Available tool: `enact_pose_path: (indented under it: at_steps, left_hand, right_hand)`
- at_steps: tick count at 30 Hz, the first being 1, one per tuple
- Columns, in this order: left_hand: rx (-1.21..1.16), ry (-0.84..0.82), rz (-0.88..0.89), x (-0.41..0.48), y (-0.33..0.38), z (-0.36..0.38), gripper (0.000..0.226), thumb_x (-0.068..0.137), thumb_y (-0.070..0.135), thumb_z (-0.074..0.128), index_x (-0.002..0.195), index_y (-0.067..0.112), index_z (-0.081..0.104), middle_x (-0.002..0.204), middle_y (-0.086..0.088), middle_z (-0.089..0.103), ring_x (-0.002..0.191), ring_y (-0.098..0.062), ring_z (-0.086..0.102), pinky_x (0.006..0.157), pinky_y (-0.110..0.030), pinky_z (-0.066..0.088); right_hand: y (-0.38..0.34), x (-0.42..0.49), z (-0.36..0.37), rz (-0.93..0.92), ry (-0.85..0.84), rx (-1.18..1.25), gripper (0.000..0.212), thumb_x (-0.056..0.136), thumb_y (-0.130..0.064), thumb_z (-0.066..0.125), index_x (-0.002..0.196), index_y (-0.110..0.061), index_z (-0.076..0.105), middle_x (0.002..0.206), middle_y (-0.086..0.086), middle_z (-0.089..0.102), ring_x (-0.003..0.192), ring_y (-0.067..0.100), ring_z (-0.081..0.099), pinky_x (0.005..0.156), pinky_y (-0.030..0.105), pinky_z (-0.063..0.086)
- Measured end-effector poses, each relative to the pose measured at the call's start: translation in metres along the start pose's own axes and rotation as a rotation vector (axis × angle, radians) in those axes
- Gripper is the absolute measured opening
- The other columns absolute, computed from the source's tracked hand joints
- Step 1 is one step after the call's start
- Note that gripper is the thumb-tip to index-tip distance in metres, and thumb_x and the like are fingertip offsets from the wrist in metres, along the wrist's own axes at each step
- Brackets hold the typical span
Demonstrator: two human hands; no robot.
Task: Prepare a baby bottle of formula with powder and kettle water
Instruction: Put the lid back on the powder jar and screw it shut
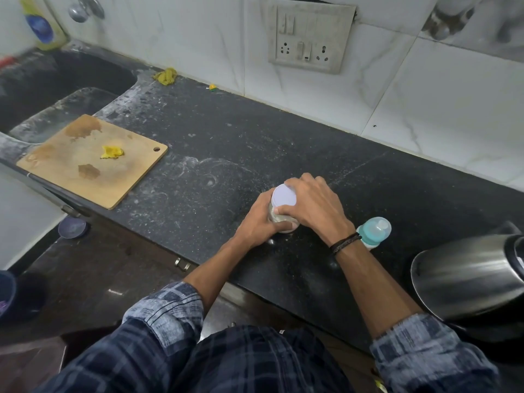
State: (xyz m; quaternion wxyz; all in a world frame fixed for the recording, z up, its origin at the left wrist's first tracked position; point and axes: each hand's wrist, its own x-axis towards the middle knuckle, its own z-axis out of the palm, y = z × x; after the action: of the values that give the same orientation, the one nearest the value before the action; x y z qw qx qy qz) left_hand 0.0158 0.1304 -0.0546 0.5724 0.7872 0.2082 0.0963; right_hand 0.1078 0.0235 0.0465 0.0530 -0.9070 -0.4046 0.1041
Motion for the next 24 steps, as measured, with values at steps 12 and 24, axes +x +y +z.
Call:
enact_pose_path:
  at_steps: [12,24]
  left_hand:
    - [0.036,-0.007,-0.007,0.0017,-0.0029,0.0004,0.079,0.076,0.012,0.087,0.137,0.032,0.041,0.126,0.016,0.047,0.113,-0.002,0.051,0.089,-0.005,0.039]
    - [0.045,-0.010,-0.008,-0.0023,0.0034,-0.0009,0.075,0.079,0.008,0.084,0.130,0.035,0.036,0.122,0.016,0.046,0.107,0.004,0.052,0.080,0.003,0.037]
  right_hand:
    - [-0.0012,0.0007,-0.0006,0.052,-0.006,-0.013,0.076,0.083,-0.070,0.066,0.142,-0.024,0.050,0.134,0.007,0.052,0.121,0.031,0.052,0.087,0.044,0.049]
    - [-0.0003,0.0008,-0.0026,0.047,0.032,0.010,0.078,0.083,-0.072,0.064,0.142,-0.023,0.049,0.137,0.007,0.048,0.121,0.030,0.052,0.086,0.044,0.050]
